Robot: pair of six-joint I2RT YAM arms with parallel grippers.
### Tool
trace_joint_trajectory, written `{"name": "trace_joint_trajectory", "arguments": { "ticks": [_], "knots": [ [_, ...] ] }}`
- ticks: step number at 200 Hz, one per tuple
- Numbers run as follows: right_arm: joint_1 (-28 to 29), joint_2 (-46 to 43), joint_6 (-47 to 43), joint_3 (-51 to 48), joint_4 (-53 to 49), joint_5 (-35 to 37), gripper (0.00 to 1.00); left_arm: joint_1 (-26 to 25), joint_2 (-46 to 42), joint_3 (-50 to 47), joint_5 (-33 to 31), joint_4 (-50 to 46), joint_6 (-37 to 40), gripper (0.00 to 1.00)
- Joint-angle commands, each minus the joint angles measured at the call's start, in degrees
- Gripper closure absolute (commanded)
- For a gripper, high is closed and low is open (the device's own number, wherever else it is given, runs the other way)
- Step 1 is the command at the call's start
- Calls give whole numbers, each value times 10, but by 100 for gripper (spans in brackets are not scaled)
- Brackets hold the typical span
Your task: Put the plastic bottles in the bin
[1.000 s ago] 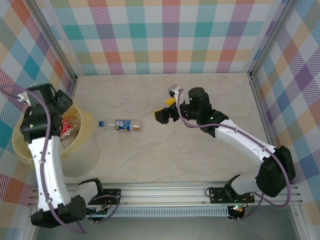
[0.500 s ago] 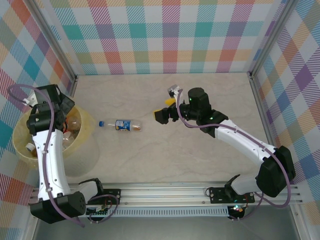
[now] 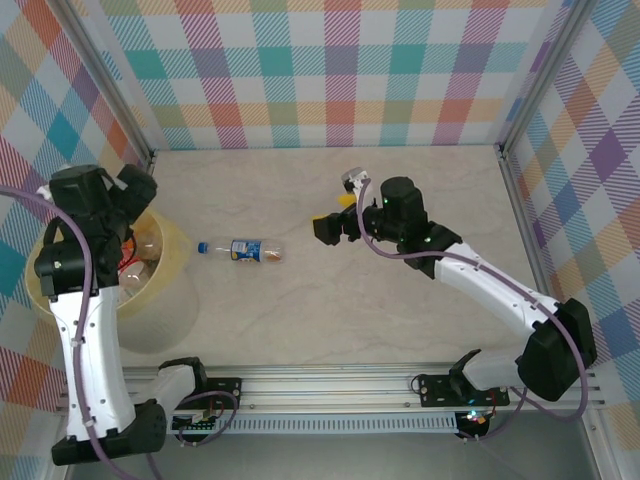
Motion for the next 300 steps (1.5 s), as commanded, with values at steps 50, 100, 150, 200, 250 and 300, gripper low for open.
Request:
{"name": "trace_joint_trajectory", "arguments": {
  "ticks": [50, 100, 150, 200, 250, 300],
  "knots": [
    [4, -59, 23, -47, -1, 98, 0, -315, 150, 31, -192, 89, -64, 0],
    [3, -109, 11, -83, -22, 133, 0, -359, 281, 18, -211, 127, -154, 0],
    [3, -149, -6, -107, -50, 156, 0, -338, 363, -52, -190, 157, -261, 0],
    [3, -175, -18, -126, -64, 170, 0, -299, 423, -107, -180, 158, -338, 0],
    [3, -183, -24, -123, -80, 173, 0, -262, 453, -149, -184, 187, -387, 0],
    [3, -198, -29, -129, -94, 186, 0, -237, 461, -192, -209, 226, -445, 0]
  ]
}}
